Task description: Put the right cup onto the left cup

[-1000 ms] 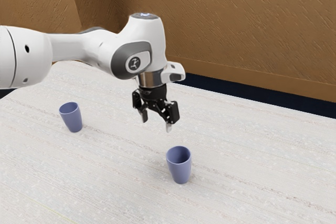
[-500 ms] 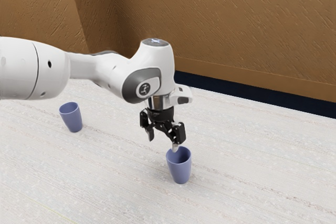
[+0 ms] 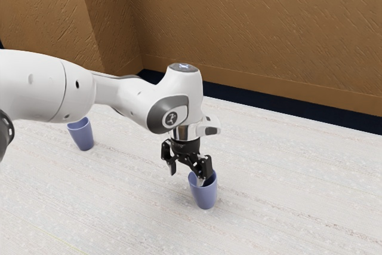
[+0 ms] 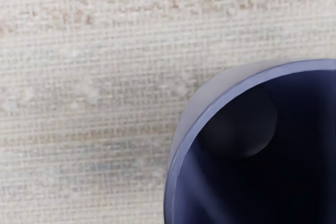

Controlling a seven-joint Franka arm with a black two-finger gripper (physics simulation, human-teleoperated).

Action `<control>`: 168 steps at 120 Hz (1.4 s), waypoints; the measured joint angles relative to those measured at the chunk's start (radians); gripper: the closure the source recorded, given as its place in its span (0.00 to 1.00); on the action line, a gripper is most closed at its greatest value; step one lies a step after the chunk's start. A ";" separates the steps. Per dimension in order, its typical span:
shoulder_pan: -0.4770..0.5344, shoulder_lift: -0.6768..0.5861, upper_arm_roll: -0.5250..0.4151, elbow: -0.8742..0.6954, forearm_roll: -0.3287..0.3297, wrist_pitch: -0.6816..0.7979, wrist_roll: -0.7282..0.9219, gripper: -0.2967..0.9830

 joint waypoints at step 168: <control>0.012 -0.138 0.189 0.117 0.058 -0.089 0.023 0.85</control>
